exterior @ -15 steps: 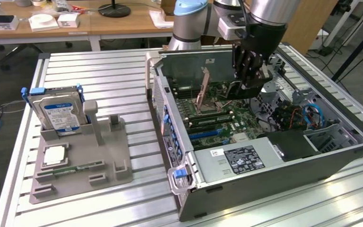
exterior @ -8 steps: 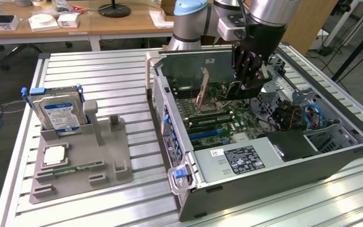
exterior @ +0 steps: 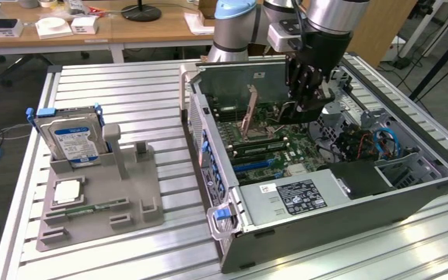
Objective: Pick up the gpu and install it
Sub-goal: 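Insert the gpu into the slot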
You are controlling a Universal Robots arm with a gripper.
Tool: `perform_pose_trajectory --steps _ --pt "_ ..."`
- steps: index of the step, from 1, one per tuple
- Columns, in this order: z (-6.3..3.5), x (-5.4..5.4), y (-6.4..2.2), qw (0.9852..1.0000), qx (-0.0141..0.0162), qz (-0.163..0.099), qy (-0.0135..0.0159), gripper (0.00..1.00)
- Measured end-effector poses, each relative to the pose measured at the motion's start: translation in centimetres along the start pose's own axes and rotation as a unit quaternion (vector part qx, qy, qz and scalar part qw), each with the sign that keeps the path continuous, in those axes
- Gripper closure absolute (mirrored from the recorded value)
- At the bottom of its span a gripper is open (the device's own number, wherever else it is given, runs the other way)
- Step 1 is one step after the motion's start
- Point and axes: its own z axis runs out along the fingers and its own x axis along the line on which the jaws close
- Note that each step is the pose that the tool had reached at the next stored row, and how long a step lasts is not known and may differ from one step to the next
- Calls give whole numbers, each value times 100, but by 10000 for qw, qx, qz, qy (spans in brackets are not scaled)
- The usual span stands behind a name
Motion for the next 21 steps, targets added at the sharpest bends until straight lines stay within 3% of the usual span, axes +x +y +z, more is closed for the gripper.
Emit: perform_pose_trajectory --steps 10,21 --pt "7 0 0 10000 1 0 -2 73" --pt "160 5 5 10000 6 0 0 73"
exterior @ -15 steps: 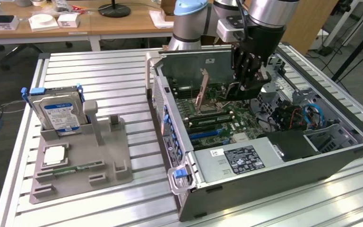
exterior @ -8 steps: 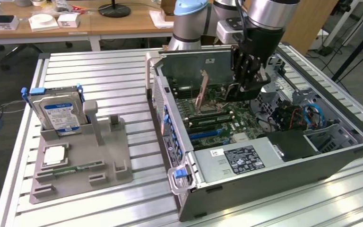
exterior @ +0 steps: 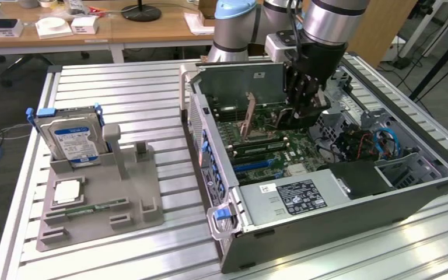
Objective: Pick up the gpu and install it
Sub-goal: 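Insert the gpu into the slot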
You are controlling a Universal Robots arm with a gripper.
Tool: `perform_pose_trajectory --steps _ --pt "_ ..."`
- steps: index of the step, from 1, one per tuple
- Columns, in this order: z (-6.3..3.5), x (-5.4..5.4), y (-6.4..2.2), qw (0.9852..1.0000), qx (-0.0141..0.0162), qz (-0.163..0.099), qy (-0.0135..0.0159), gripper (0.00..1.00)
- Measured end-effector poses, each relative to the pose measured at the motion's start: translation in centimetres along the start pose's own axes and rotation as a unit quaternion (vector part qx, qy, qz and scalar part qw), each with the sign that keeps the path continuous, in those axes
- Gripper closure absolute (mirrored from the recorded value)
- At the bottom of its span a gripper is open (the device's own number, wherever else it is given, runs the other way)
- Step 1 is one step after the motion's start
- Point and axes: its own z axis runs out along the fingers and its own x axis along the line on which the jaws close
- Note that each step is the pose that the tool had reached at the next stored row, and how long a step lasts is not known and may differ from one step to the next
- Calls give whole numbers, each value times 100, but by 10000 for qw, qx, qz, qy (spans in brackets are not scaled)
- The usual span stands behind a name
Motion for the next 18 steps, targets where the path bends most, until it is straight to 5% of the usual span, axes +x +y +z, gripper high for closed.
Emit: perform_pose_trajectory --steps 18 --pt "84 30 0 10000 1 -1 18 73"
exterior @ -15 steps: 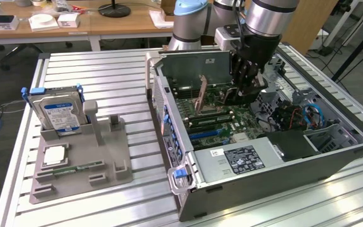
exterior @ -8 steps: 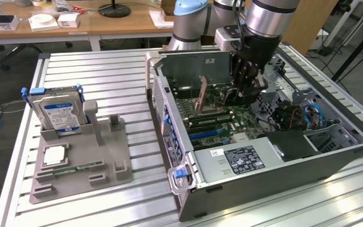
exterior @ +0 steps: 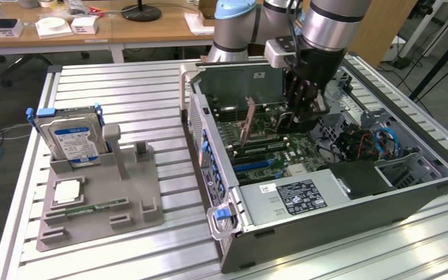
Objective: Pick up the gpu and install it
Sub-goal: 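Insert the gpu into the slot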
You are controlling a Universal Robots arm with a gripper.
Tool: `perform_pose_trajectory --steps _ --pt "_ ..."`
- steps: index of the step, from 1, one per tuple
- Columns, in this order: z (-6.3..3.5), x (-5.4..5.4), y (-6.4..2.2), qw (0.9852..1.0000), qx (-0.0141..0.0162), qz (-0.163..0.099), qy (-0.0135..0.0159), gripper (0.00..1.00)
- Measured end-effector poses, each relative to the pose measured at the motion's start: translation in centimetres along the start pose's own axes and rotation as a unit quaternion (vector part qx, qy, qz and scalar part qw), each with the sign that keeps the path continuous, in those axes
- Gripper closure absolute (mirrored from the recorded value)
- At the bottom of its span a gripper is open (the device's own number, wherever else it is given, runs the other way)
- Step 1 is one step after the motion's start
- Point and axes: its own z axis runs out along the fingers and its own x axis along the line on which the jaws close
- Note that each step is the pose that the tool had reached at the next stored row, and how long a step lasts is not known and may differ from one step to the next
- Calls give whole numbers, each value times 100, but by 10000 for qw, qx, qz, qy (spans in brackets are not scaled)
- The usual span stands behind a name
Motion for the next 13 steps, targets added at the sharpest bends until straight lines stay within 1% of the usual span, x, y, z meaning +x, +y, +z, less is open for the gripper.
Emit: perform_pose_trajectory --steps 13 --pt "70 41 1 10000 0 0 1 73"
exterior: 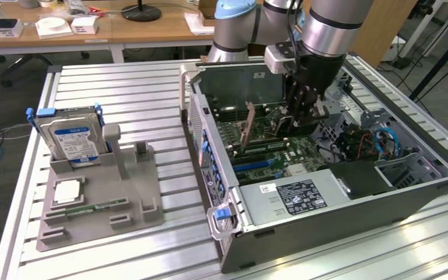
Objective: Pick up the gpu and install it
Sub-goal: 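Insert the gpu into the slot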
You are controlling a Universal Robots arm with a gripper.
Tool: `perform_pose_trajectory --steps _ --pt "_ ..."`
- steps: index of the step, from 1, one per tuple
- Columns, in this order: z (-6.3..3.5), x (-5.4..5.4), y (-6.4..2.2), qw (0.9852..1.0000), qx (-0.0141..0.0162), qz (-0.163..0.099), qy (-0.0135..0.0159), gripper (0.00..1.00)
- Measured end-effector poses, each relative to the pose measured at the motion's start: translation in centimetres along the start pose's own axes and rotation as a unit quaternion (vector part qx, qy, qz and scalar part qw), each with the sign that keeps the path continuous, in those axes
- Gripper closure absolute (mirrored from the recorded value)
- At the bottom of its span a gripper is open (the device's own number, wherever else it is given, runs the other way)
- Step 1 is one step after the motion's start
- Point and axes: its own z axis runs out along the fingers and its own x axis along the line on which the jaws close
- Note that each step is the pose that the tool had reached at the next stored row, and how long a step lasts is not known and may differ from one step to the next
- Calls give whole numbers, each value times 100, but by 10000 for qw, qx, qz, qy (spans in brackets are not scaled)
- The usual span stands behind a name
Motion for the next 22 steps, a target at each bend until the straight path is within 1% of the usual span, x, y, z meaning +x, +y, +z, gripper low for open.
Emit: perform_pose_trajectory --steps 6,22 --pt "37 15 1 10000 0 0 -1 73" --pt "175 47 24 10000 1 0 -1 73"
